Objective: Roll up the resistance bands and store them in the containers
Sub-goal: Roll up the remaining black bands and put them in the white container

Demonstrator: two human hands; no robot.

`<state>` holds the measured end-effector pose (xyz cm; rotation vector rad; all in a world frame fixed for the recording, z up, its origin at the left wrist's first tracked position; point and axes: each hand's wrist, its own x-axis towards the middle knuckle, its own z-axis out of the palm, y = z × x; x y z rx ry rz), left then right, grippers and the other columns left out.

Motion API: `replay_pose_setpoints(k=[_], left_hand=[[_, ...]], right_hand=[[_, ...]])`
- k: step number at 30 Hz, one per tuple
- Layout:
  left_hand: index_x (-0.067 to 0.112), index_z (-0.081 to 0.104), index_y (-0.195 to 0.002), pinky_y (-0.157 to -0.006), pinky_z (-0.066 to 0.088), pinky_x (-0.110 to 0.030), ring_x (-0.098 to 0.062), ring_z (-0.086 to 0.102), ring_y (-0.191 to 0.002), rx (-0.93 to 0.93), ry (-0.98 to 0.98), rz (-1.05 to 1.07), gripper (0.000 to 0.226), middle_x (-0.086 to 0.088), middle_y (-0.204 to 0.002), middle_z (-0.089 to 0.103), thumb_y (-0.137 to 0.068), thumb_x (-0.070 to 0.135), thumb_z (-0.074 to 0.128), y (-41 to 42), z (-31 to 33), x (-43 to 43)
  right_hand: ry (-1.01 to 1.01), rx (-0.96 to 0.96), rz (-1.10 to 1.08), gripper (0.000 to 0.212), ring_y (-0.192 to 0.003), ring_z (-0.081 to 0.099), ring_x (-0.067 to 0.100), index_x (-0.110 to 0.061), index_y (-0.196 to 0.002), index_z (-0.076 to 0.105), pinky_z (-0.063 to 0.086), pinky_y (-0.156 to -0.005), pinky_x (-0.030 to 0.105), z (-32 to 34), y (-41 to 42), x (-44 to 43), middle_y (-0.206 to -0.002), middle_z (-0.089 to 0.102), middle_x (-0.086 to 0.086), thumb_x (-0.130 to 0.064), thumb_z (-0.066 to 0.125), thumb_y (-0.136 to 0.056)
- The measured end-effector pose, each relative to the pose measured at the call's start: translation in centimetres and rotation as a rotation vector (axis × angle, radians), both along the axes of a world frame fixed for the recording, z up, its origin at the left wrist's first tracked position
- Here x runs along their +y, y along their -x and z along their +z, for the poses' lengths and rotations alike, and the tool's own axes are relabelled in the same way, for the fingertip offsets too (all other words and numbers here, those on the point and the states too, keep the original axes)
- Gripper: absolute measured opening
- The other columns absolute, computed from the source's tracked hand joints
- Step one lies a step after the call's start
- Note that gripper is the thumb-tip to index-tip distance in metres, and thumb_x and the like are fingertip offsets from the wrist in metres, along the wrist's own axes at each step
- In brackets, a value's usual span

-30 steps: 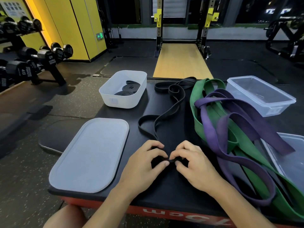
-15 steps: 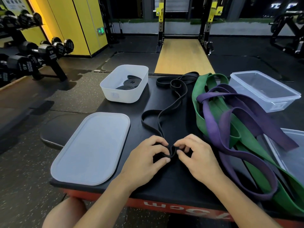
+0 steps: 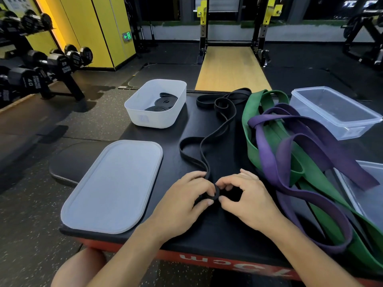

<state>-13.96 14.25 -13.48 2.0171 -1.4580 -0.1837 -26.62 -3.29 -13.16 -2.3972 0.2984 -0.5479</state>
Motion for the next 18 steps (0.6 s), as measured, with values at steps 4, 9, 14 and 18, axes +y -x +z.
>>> replay_pose_setpoints(k=[4, 9, 14, 18], left_hand=[[0.032, 0.057, -0.108, -0.113, 0.039, -0.032, 0.003, 0.030, -0.146, -0.012, 0.001, -0.005, 0.014, 0.027, -0.118, 0.059, -0.100, 0.024, 0.065, 0.10, 0.15, -0.04], [0.031, 0.056, -0.108, -0.115, 0.038, -0.037, 0.000, 0.036, -0.145, -0.030, 0.009, -0.028, 0.013, 0.026, -0.117, 0.060, -0.101, 0.024, 0.064, 0.06, 0.03, -0.09], [0.032, 0.058, -0.106, -0.111, 0.041, -0.031, 0.005, 0.035, -0.143, 0.006, 0.040, -0.012, 0.012, 0.026, -0.117, 0.061, -0.099, 0.026, 0.067, 0.31, 0.17, 0.12], [0.029, 0.064, -0.105, -0.110, 0.045, -0.033, 0.004, 0.043, -0.142, 0.122, 0.118, -0.006, 0.013, 0.023, -0.120, 0.065, -0.097, 0.022, 0.071, 0.51, 0.20, 0.34]], right_hand=[[0.016, 0.081, 0.044, 0.046, -0.094, 0.056, -0.003, -0.039, -0.109, 0.069, 0.041, -0.106, 0.041, 0.07, -0.09, -0.29, -0.092, 0.063, -0.027, -0.061, 0.069, -0.068], [0.057, 0.101, 0.055, 0.054, -0.096, 0.052, -0.008, -0.037, -0.120, 0.071, 0.035, -0.113, 0.044, 0.10, -0.15, -0.24, -0.096, 0.063, -0.027, -0.059, 0.065, -0.071], [0.067, 0.053, 0.021, 0.050, -0.100, 0.052, -0.009, -0.033, -0.118, 0.073, 0.028, -0.119, 0.038, 0.02, 0.10, 0.41, -0.098, 0.063, -0.026, -0.043, 0.054, -0.072], [0.006, 0.005, -0.013, 0.043, -0.099, 0.060, 0.003, -0.033, -0.114, 0.073, 0.045, -0.103, 0.044, 0.10, -0.10, 0.27, -0.099, 0.064, -0.022, -0.035, 0.052, -0.076]])
